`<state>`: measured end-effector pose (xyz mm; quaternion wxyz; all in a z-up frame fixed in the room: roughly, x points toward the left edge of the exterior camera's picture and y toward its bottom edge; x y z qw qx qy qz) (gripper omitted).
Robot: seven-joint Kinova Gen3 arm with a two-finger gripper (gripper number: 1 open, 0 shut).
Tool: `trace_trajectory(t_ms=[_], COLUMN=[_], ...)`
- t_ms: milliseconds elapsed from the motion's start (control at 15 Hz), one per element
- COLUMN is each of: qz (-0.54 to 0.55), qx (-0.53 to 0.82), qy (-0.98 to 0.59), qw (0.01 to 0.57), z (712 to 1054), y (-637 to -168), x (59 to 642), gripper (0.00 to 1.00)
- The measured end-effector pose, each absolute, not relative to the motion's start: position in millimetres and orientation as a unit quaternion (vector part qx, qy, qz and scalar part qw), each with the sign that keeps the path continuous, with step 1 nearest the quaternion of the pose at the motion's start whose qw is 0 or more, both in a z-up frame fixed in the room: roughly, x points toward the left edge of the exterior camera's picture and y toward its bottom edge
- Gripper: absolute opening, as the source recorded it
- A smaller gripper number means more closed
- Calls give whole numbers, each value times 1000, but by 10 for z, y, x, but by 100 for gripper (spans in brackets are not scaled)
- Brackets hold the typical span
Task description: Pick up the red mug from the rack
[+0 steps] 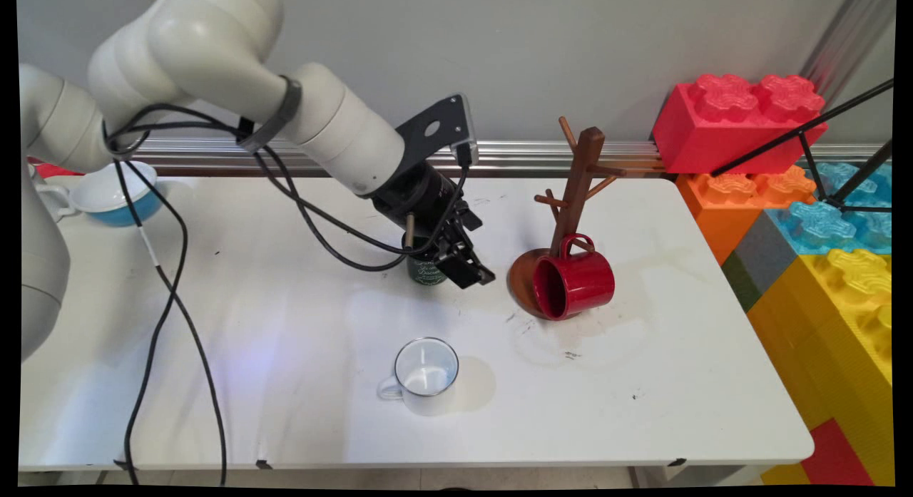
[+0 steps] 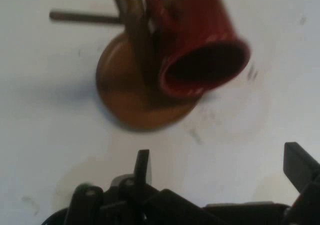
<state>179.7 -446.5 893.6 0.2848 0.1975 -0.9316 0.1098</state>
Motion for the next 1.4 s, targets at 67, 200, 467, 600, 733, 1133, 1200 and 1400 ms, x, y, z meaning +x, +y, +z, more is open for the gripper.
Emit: trace_trajectory(t_ms=[67,200,467,600,733,1133,1200,1400], qz=[110,111,115,117,116,95,90,81], qx=[204,215,226,232,250,298,300,299], qy=[-924,-911,-894,-886,-875,-852,-850,-846], qw=[304,334,370,383,397,419,424,434], z=[8934,8893,8792,8727,8621,8289,8234,8133], y=[-4408,-4303,-4182,-4141,-4096,-4031,-4031,-4052], x=[1798,1800,1808,1819,1840,1852,1846,1822], gripper=[100,100,100,100,100,100,100,100])
